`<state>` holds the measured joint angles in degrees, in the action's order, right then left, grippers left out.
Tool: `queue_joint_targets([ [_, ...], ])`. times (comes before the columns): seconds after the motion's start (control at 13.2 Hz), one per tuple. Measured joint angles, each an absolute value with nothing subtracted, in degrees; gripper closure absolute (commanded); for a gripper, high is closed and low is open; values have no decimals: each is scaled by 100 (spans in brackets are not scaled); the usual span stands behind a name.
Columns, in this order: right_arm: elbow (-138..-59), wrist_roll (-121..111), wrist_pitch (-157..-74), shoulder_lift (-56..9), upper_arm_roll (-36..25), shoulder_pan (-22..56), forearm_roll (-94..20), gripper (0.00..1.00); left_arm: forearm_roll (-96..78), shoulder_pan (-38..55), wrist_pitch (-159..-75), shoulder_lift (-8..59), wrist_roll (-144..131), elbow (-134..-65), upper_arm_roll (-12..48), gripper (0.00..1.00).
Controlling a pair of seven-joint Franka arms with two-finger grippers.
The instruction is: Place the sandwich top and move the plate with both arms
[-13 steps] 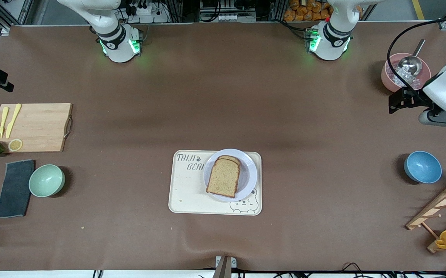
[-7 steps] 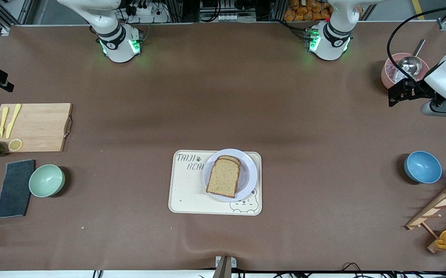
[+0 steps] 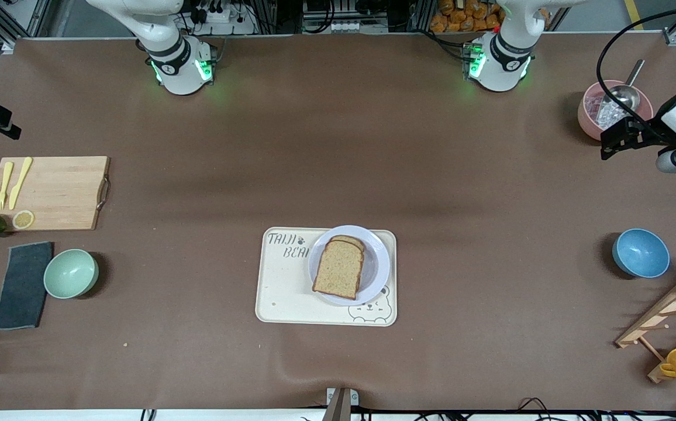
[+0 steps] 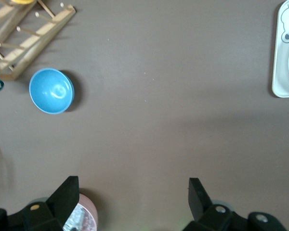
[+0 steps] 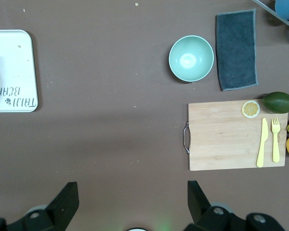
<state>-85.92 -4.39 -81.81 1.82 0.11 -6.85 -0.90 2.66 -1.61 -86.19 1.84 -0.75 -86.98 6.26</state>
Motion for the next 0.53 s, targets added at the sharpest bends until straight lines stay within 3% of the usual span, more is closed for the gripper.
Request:
queue_joint_targets([
  [0.53, -8593, -439, -8181, 182, 9, -686, -90, 0, -143, -76, -8605, 154, -946, -8729, 651, 0],
])
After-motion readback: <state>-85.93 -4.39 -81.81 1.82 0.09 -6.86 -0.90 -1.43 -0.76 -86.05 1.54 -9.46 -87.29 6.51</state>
